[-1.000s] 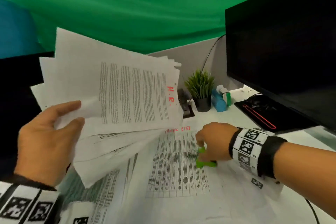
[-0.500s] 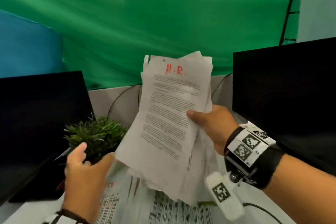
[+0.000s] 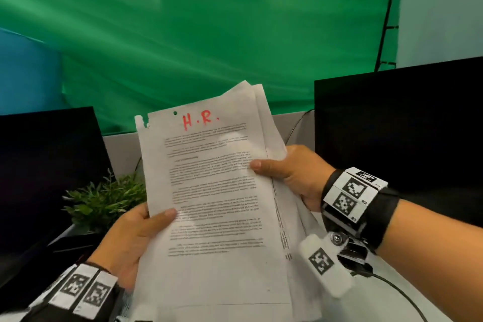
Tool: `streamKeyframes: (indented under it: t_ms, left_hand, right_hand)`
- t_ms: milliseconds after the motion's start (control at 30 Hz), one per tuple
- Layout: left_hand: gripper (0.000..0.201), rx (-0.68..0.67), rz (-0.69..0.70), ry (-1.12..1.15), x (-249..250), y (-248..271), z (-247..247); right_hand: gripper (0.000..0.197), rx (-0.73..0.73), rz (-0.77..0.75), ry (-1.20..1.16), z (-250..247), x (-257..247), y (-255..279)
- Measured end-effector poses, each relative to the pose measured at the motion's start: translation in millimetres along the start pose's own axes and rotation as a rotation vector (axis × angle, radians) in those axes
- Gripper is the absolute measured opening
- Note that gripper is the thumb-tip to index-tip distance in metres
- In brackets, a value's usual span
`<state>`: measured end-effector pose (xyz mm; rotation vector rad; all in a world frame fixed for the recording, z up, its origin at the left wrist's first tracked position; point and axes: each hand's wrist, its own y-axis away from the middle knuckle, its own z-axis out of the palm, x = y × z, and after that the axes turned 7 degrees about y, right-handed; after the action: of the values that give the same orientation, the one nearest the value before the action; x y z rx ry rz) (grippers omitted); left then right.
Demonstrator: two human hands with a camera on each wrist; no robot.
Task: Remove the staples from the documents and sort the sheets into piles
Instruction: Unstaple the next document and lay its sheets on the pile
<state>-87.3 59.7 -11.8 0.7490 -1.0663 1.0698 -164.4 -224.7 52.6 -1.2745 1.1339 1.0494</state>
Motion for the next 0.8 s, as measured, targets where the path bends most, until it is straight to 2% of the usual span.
streamKeyframes:
  t_ms: [133, 233, 300, 467, 533, 600, 700, 800]
  left_hand:
    - [0.043, 0.099, 0.065, -0.008, 9, -6, -11]
    - [0.043, 0.077, 0.096, -0.008, 13, -5, -13]
    - [0.042, 0.069, 0.115, -0.029, 15, -3, -15]
    - [0.029, 0.140, 0.196, -0.013, 29, 3, -41]
    - [0.026, 0.148, 0.161, 0.045, 30, 5, -47]
    - [0.030, 0.122, 0.098, 0.051, 26, 4, -43]
    - [0.036, 0.066, 0.038, 0.000, 14, -4, -23]
    - [0.036, 0.020, 0.044, -0.010, 3, -11, -6]
  right_hand:
    - [0.034, -0.092, 0.044, -0.001, -12, 3, -6]
    - [0.031, -0.075, 0.020, 0.043, -10, 6, -9]
    - [0.027, 0.005, 0.014, 0.089, -8, 5, -11]
    - [0.025, 0.381, -0.030, 0.392, -21, 1, -26]
    - [0.026, 0.426, -0.042, 0.424, -24, -1, -28]
    - [0.029, 0.394, -0.062, 0.448, -20, -2, -27]
    - [0.032, 0.266, -0.076, 0.430, -1, -5, -20]
    - [0.029, 0.127, -0.034, 0.281, 13, -4, -12]
